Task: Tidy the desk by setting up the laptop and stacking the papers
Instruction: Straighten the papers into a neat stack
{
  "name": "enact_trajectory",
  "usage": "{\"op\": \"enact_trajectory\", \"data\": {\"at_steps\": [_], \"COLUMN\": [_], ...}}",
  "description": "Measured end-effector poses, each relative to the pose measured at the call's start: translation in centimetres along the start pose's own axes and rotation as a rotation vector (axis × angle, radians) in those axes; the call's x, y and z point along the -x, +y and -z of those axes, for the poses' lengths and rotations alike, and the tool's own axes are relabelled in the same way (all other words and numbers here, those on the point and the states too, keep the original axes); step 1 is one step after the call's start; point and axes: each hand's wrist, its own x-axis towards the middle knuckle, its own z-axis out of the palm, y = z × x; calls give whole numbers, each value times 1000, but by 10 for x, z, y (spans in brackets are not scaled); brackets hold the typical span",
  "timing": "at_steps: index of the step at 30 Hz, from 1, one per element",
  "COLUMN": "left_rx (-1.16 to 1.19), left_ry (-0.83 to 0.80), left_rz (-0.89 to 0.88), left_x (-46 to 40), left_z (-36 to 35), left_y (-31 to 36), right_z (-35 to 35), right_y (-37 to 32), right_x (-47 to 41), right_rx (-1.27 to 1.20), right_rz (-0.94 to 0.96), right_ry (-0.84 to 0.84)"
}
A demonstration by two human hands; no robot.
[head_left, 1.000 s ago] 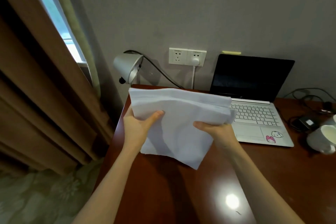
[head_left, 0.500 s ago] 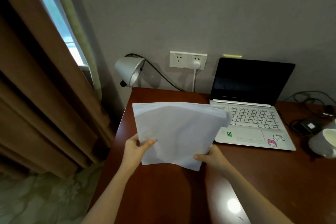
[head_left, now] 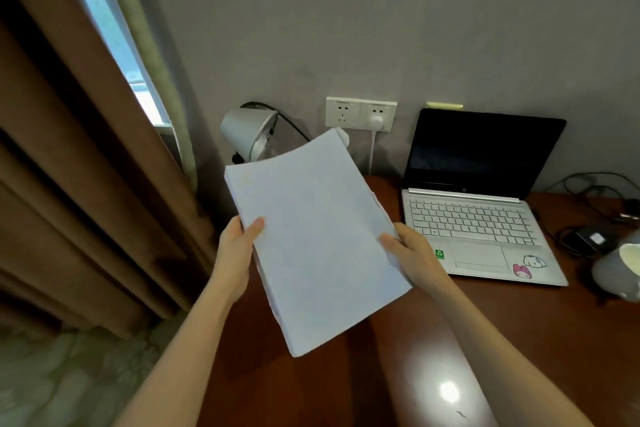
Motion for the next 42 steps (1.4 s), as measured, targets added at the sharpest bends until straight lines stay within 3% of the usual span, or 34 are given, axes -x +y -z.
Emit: {"op": "enact_trajectory", "data": {"at_steps": [5,9,15,17,20,22,26,28,30,31,34,37,39,42], "left_rx": [-6,-179,-299,-234,-45,92,288,202,-45,-211,-753,-1127,-1178,-828], "left_ry": [-123,-14,97,185,302,350,251,375,580,579,315,106,13,-290], "left_rz": [291,575,522,545,622,673,809,733,442,262,-112,-402,-510,-382], "left_x": [25,54,57,58,63,71,81,71,53,44,18,-7,-14,-12], "left_z": [-2,4,-1,-8,-31,-53,-76,-67,-50,-43,-41,-58,-64,-55], "left_y": [-62,-133,-143,-143,-144,-144,-140,-132,-117,-103,-60,-15,14,47], "right_z": [-17,-33,-36,-39,-54,-67,-69,-52,-28,-14,19,37,40,42], "right_y": [42,99,106,105,104,101,88,76,58,46,5,-46,-78,-112], "right_x": [12,39,53,57,66,66,49,39,29,23,7,-3,-6,-3], "right_rx": [-26,240,-72,-426,-831,-831,-628,-516,-395,-338,-74,269,416,440], "right_rz": [-213,-502,-634,-662,-653,-623,-547,-492,-431,-398,-225,-2,152,335], "right_ry": [78,53,19,56,260,280,369,358,313,276,89,-71,-133,-177]}}
